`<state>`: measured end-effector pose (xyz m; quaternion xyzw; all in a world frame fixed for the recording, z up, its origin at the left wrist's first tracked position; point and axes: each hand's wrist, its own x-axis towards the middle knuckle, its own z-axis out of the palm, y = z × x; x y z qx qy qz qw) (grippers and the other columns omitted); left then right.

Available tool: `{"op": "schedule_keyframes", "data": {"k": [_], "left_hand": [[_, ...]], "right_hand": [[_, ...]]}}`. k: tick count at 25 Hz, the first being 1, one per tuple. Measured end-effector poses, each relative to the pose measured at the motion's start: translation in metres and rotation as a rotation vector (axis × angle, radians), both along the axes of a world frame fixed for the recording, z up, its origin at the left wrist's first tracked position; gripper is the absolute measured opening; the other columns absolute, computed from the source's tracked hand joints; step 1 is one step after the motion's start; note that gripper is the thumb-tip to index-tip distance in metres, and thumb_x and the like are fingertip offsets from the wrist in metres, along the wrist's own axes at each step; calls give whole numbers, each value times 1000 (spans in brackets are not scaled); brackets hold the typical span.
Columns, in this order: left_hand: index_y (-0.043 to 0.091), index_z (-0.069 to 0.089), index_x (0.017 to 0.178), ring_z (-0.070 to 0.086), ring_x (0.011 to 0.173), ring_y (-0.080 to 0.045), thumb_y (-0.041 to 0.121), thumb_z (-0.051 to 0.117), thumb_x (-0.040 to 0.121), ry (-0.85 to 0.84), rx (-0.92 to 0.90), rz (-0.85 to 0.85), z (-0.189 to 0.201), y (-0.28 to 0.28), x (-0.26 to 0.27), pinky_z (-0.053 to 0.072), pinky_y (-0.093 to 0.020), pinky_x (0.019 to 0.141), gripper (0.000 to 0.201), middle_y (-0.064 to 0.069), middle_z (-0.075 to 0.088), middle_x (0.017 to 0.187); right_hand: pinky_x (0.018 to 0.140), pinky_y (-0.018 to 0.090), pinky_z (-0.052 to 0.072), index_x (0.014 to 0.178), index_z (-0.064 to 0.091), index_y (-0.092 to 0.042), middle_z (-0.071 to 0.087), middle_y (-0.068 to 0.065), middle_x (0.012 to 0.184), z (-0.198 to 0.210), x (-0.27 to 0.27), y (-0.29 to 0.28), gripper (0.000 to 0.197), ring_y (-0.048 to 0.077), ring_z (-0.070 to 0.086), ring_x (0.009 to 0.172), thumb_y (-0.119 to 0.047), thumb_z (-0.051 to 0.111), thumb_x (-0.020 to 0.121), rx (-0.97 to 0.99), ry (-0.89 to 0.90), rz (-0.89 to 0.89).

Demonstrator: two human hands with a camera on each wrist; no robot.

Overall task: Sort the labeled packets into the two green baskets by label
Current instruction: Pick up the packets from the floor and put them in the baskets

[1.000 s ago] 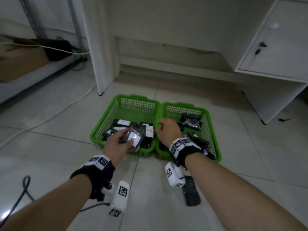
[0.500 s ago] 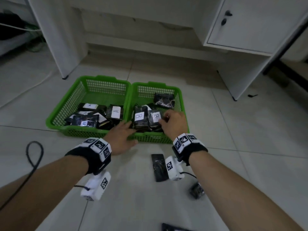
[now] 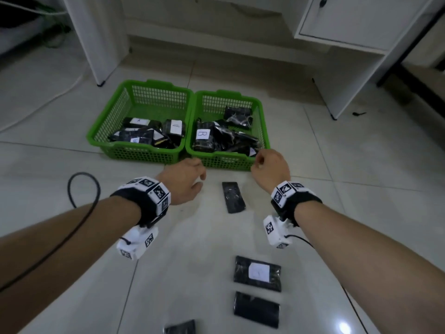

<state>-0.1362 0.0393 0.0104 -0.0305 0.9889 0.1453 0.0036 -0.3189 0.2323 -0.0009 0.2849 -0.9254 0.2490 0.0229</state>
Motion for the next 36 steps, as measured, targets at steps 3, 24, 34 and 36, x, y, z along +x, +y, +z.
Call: {"op": "schedule_keyframes", "data": {"k": [3,24,34,36], "left_hand": [[21,56,119,53,114,-20,22,51,95,-114,-37,-40,-7,27,-26,43,-32,88,24,2,49,126],[18,35,97,55,64,-23,21,54,96,9,282,199,-16,14,-22,41,-35,57,19,-6,59,79],[22,41,103,61,79,-15,14,90,60,258,261,445,81,-60,93,46,-28,72,66,7,64,95],[24,41,120,61,86,-11,17,93,56,318,284,508,94,-70,104,46,-26,79,83,12,65,104]], "right_hand": [[89,34,50,106,66,-21,60,7,116,-2,6,52,28,28,59,110,-16,64,78,441,-201,58],[44,21,36,82,75,-12,62,11,71,-6,14,27,23,21,54,58,-16,84,61,-535,-1095,-53],[91,40,59,100,77,-7,78,12,100,85,57,-69,54,28,73,98,13,88,51,-479,-875,173],[85,39,61,100,76,-5,78,13,98,97,69,-88,54,30,73,97,17,85,52,-484,-830,196]]}}
